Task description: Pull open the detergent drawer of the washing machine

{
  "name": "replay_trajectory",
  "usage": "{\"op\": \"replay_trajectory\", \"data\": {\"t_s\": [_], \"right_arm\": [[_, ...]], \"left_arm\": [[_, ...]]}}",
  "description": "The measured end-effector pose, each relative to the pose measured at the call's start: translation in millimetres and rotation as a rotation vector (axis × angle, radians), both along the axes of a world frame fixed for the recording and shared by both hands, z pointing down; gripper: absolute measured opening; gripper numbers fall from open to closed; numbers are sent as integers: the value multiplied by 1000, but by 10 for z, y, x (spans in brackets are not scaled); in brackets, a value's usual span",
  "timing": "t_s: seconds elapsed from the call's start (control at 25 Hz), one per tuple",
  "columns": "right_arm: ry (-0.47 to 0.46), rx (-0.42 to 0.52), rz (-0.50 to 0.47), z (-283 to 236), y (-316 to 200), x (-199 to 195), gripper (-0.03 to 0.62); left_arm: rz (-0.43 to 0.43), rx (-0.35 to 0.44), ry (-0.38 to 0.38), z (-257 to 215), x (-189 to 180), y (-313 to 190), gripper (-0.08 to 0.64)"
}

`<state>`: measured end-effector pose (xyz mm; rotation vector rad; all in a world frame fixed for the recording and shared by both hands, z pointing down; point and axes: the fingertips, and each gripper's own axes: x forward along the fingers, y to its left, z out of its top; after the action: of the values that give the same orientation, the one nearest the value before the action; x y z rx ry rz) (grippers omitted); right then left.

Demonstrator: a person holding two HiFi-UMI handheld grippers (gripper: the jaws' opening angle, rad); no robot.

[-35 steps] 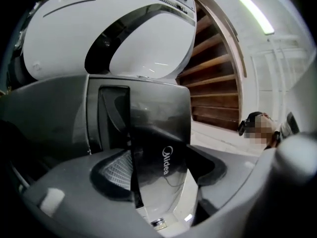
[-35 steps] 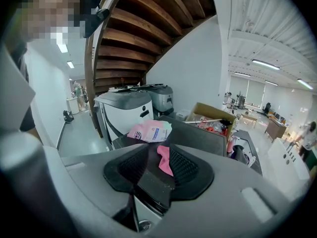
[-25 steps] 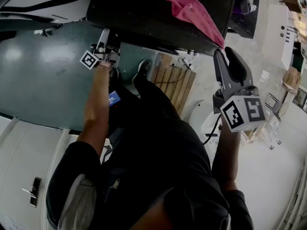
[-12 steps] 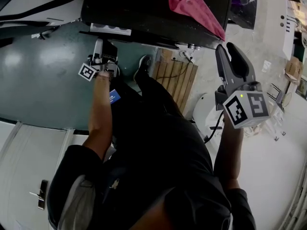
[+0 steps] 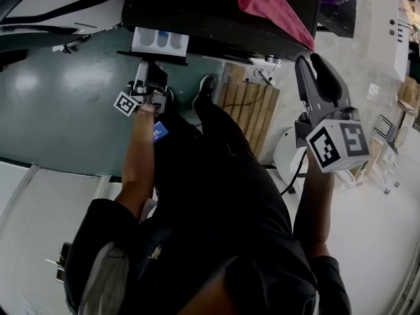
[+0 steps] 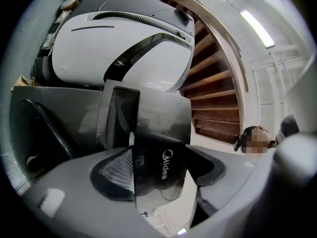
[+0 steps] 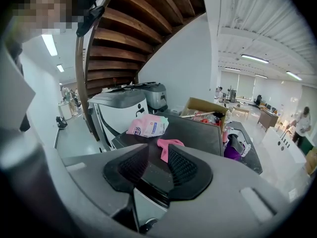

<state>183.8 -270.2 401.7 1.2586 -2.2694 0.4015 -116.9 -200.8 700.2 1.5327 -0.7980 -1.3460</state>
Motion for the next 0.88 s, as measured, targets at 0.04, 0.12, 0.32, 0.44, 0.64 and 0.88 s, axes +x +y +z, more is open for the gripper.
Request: {"op": "replay_trajectory", "data": {"t_s": [0.04,0.12,0.32,0.44,0.64,0.88], "right_arm": [[-8,3,2,-9,17,-13,120],[-26,10,2,-42,54,-54,120],[-59,14,9,-76,151,-106,120],[-64,6,25,-41,196,-75,120],[-68,-4,51,58,305,-72,120],[-88,4,55,66,404,-183,120]], "left_arm": [[10,-6,2,1,2,9,345],[23,-21,9,9,7,20,350],[-6,-56,39,8,-7,39,359],[-20,-60,51,5,-18,37,360],[10,-45,55,1,-14,71,359],[53,-44,47,-42,-20,458,359]]}}
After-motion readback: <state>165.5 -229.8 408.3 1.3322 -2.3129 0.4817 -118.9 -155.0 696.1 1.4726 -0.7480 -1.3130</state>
